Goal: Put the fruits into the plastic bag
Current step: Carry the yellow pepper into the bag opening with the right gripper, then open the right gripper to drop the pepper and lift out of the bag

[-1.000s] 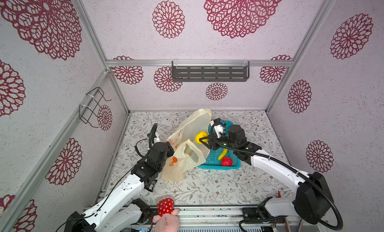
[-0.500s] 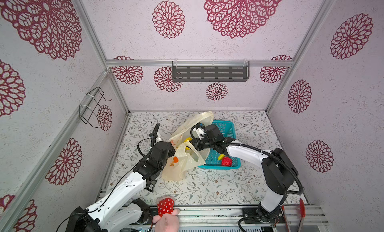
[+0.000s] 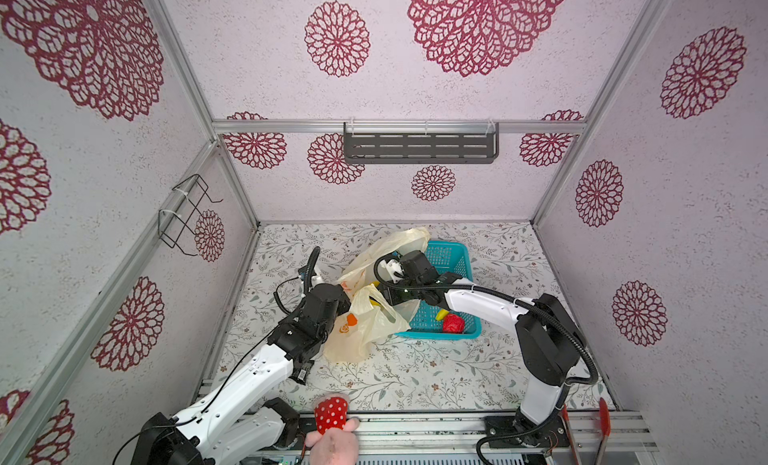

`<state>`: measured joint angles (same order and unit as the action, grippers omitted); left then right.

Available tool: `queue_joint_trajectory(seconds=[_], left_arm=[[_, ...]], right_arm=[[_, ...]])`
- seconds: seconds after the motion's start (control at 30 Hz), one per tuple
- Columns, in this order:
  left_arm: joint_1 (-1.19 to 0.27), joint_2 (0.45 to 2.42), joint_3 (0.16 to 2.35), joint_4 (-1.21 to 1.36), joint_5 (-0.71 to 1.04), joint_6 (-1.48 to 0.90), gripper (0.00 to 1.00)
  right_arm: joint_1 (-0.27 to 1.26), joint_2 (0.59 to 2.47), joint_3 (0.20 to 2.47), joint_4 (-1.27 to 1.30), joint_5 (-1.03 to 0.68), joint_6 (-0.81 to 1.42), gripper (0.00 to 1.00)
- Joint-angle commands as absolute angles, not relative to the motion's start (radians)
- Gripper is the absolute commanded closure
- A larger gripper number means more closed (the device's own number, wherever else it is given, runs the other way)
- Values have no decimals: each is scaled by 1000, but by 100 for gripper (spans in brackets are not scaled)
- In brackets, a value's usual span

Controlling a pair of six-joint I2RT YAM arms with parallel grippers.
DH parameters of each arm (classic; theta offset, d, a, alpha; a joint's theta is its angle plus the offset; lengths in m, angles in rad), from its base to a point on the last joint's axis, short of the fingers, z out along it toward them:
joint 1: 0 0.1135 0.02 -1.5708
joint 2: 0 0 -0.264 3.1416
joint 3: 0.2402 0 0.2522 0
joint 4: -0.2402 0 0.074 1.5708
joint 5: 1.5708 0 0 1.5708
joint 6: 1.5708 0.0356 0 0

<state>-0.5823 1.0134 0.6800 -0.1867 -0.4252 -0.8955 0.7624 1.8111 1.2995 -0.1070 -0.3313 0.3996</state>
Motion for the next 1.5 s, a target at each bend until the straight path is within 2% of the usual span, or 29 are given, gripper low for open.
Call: queue_joint_trajectory(seconds=[0.0,0.2,0.4,0.5,1.07,1.2,1.47], left_arm=[[-589,990,700,-203,-462,-922,100],[-589,982,700,-207,-483,-927,100],[-594,980,693,-215,-474,-940,100],[-595,979,693,-219,-478,-938,100],[-594,989,679,-202,-491,-942,100],[-595,988,675,-200,-496,-942,100],[-594,990,666,-196,-496,-947,100]], right_arm=[[757,1822,1319,-181,-281,380,51],[758,1809,1337,-196,-277,377,48],[757,1784,1328,-194,-282,365,30],[758,1753,1318,-166,-270,368,26],[758,1496,1179,30,-203,347,20],[757,1411,1129,48,-50,349,20],[743,1163,885,158,512,468,18]])
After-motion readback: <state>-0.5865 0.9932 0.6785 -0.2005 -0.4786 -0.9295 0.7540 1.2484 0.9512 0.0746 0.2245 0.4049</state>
